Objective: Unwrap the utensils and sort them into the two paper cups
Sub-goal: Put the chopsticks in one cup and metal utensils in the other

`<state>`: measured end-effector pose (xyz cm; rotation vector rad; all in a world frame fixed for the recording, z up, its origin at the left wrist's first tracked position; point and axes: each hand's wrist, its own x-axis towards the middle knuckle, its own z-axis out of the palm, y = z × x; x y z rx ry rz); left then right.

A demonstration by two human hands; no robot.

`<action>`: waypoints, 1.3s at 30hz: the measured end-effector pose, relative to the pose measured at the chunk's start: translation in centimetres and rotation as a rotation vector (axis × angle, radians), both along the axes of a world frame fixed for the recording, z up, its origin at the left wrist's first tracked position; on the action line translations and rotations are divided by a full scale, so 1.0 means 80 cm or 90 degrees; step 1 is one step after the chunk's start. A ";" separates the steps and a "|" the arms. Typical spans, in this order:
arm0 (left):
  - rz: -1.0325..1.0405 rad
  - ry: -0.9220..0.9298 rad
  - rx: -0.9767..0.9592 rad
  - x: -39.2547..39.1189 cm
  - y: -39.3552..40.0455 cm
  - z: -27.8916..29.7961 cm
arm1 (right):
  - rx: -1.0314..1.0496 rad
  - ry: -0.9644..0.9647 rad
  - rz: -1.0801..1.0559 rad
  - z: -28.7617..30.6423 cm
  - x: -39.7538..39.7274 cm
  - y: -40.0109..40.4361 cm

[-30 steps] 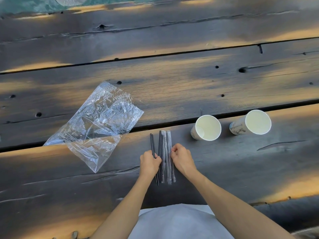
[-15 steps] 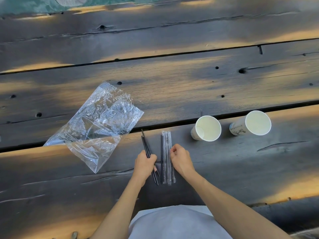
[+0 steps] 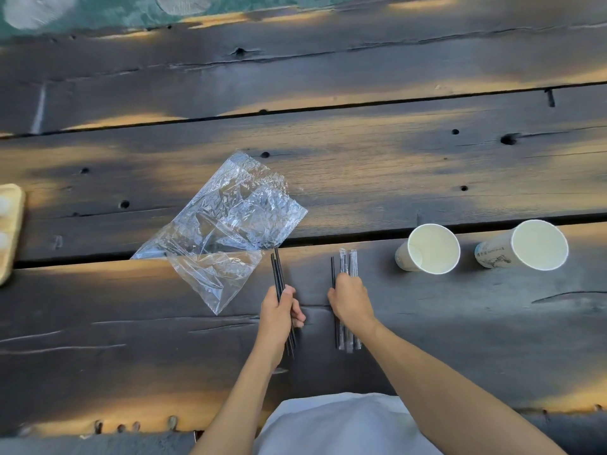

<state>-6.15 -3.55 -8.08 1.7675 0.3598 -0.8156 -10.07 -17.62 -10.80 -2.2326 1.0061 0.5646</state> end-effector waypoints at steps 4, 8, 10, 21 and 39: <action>-0.001 0.028 -0.015 0.003 -0.003 0.004 | 0.080 -0.012 -0.039 0.010 0.005 -0.004; -0.064 0.054 -0.052 -0.001 -0.014 0.013 | 0.300 -0.129 -0.129 0.042 0.008 -0.003; -0.100 0.053 -0.074 -0.006 -0.022 0.021 | 0.412 -0.192 -0.195 0.064 0.003 -0.007; -0.194 0.127 -0.157 -0.024 -0.039 0.062 | 0.544 -0.227 -0.128 0.106 -0.032 -0.047; -0.169 0.127 -0.274 -0.047 -0.054 0.087 | 0.702 -0.461 -0.395 0.136 -0.055 -0.092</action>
